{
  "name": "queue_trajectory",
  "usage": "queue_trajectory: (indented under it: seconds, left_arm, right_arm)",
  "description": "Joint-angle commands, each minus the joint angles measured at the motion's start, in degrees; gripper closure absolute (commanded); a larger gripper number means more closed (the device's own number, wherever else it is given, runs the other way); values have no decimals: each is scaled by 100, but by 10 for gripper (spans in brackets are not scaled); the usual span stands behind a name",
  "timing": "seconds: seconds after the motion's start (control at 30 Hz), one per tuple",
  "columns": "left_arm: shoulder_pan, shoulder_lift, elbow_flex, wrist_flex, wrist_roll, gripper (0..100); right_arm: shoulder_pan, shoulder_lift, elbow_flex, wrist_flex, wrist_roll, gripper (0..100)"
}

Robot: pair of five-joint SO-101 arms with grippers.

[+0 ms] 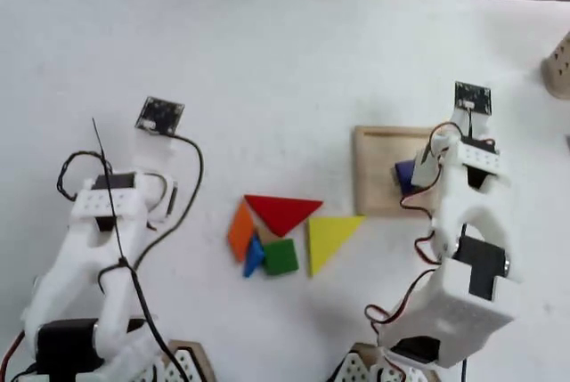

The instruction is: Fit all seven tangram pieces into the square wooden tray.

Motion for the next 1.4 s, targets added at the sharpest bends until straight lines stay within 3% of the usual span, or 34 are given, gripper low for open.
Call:
queue_trajectory:
  seconds: [0.0, 0.27, 0.7, 1.1, 1.37]
  left_arm:
    - [48, -48, -53, -88, 62, 977]
    - [-347, -40, -26, -334, 70, 977]
    - [-382, -31, -26, -360, 70, 977]
    - [-382, -31, -44, -369, 70, 977]
    - [-382, -31, -44, -369, 70, 977]
  right_arm:
    - [40, 31, -220, 84, -53, 981]
    - [-303, -119, -220, 400, -70, 981]
    - [-998, -66, -457, 189, -79, 981]
    - [-2053, -66, -431, 523, -1275, 981]
    - [-2123, -66, -431, 980, -1336, 981]
